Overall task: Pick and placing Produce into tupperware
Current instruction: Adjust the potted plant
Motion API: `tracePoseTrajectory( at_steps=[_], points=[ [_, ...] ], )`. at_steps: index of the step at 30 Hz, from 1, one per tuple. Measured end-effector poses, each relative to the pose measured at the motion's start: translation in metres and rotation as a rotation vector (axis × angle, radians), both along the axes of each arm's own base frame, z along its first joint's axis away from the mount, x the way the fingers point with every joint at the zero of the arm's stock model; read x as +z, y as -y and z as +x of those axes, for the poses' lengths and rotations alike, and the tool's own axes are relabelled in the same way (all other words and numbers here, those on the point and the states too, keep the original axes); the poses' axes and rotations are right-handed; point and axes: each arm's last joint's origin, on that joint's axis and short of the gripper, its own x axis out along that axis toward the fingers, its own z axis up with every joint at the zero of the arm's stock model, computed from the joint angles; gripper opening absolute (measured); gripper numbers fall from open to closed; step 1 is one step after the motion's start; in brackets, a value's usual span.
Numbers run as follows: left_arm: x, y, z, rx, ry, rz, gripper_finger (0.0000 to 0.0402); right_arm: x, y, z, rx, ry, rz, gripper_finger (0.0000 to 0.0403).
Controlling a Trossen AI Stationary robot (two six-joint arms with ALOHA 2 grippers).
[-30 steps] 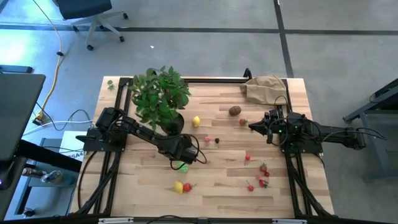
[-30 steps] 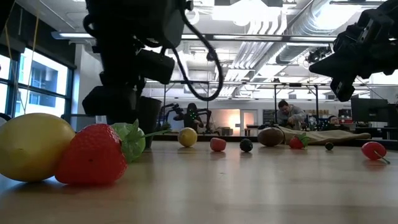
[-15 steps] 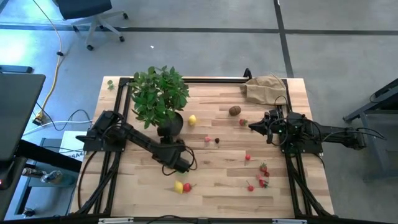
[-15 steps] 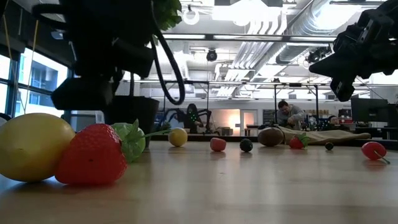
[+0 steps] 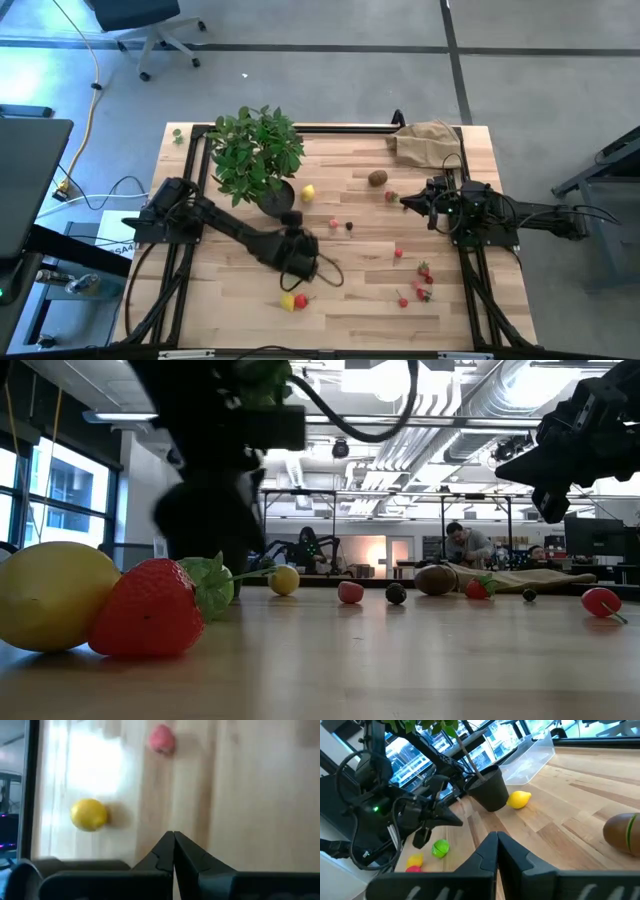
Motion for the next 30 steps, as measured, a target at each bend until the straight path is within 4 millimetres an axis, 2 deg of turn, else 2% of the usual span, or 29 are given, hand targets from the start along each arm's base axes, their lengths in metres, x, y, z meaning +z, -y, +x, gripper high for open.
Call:
tracePoseTrajectory(
  at_steps=[5, 10, 20, 30],
  points=[
    [0.0, -0.029, 0.005, 0.042, -0.031, 0.015, 0.0, 0.0, 0.0, 0.0, -0.001, -0.002, -0.016, 0.0],
    [0.0, -0.048, 0.006, 0.073, -0.048, 0.02, 0.0, 0.0, 0.0, 0.0, -0.001, -0.002, -0.018, 0.0],
    [-0.001, -0.067, -0.004, 0.148, -0.149, 0.034, 0.0, 0.0, 0.0, 0.0, -0.001, -0.002, -0.018, 0.0],
    [0.0, -0.071, -0.02, 0.275, -0.232, 0.051, 0.0, 0.0, 0.0, 0.0, 0.001, -0.002, -0.017, 0.0]
  ],
)
